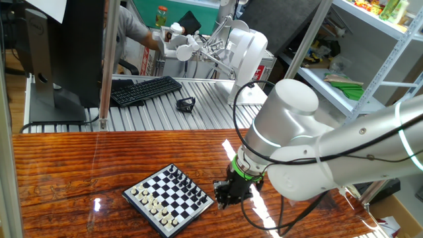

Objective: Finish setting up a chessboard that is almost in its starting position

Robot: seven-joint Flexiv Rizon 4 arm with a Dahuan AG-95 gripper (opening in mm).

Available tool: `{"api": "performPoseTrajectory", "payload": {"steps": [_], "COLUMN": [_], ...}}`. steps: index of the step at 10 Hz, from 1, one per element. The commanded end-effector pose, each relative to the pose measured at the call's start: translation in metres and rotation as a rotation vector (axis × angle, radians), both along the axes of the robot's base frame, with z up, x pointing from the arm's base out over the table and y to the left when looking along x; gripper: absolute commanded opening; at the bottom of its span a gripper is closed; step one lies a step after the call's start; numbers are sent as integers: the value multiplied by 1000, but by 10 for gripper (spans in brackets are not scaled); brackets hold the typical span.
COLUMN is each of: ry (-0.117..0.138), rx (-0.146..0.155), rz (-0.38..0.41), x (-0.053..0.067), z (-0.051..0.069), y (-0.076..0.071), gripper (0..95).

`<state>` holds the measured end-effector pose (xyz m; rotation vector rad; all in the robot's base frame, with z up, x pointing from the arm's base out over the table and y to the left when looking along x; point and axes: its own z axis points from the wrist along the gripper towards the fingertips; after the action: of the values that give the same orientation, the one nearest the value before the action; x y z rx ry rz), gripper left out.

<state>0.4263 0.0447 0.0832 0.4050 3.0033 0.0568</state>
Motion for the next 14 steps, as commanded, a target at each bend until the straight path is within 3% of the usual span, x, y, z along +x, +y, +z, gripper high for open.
{"api": "performPoseTrajectory", "payload": {"steps": [1,3,7,11,14], "ry": [11,15,20,43,58], "rx": [2,5,7,-9,-17], "rz": [-8,-25,-59,-95,-113], "x": [0,1,15,43,56], "z": [0,-3,-9,-3,1], "y": [0,1,13,31,38], "gripper": [0,0,0,0,0]}}
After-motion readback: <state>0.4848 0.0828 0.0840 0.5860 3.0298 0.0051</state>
